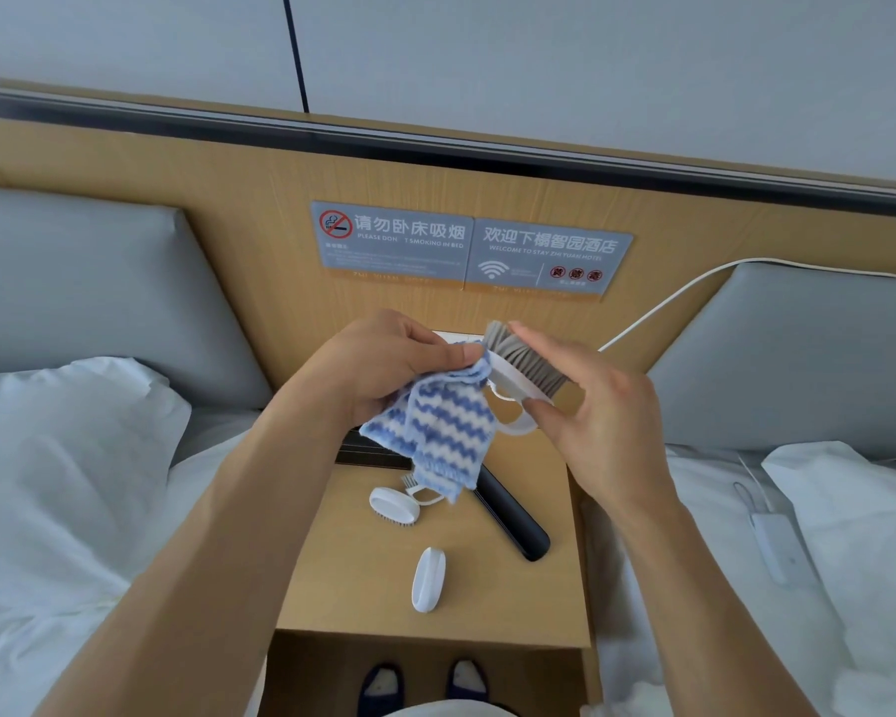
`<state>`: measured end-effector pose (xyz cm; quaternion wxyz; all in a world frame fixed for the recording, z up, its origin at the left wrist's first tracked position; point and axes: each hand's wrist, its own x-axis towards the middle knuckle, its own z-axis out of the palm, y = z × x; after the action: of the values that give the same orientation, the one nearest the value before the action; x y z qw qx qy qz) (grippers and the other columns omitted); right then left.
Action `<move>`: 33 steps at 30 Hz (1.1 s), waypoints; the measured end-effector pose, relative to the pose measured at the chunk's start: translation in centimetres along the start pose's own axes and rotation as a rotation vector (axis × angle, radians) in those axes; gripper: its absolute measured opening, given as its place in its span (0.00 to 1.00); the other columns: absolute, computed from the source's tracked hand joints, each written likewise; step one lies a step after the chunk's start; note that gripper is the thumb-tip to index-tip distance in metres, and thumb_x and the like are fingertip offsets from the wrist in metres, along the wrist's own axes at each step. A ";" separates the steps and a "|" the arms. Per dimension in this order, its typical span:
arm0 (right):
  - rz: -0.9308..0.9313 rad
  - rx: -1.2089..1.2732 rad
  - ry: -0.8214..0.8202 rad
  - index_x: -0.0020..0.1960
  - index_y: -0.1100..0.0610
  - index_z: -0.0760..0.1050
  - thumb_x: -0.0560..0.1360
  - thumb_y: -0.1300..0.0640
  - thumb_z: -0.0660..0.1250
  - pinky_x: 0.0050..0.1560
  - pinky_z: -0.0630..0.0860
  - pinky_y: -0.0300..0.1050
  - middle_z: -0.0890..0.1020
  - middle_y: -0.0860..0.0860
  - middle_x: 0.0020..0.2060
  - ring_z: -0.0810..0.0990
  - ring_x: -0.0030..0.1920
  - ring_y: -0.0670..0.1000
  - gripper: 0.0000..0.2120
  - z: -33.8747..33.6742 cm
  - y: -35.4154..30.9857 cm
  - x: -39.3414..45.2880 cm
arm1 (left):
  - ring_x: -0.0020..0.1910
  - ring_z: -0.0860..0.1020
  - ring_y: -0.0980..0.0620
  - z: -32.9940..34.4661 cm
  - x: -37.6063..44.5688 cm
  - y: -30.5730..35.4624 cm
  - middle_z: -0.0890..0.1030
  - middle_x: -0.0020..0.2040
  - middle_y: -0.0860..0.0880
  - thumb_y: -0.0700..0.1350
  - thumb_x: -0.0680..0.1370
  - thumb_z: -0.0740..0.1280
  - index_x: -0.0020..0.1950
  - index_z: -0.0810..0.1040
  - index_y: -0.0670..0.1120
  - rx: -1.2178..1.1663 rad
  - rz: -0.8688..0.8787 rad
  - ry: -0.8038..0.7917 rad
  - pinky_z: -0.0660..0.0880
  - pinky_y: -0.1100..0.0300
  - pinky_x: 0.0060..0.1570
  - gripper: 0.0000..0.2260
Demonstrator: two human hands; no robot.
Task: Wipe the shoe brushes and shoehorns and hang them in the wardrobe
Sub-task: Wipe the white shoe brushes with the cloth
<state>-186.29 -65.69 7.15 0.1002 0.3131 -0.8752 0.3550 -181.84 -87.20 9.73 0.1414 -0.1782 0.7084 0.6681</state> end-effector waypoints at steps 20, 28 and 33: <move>0.696 1.188 -0.153 0.66 0.58 0.76 0.76 0.65 0.69 0.45 0.84 0.48 0.85 0.57 0.55 0.86 0.51 0.58 0.19 1.6 0.6 -0.1 | 0.44 0.79 0.58 3.6 -0.9 -4.2 0.80 0.49 0.54 0.48 0.65 0.81 0.46 0.86 0.50 0.199 0.656 0.310 0.74 0.68 0.44 0.12; 0.773 1.316 -0.418 0.60 0.61 0.81 0.72 0.61 0.70 0.44 0.84 0.48 0.85 0.62 0.54 0.87 0.49 0.59 0.16 2.6 1.0 -0.1 | 0.46 0.79 0.50 2.1 -1.4 -6.0 0.76 0.53 0.51 0.42 0.66 0.81 0.50 0.86 0.44 0.449 0.834 0.349 0.77 0.54 0.45 0.14; 0.850 1.282 -0.540 0.61 0.61 0.80 0.71 0.62 0.71 0.55 0.82 0.54 0.84 0.62 0.57 0.84 0.55 0.62 0.19 4.2 1.7 -0.8 | 0.49 0.80 0.53 0.3 -2.1 -7.5 0.79 0.53 0.50 0.38 0.67 0.80 0.50 0.87 0.46 0.481 0.746 0.283 0.78 0.54 0.49 0.13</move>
<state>-186.55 -67.26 2.84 -0.4563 0.0257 -0.5400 0.7068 -176.72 -87.10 3.93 -0.1695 0.0374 0.8712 0.4592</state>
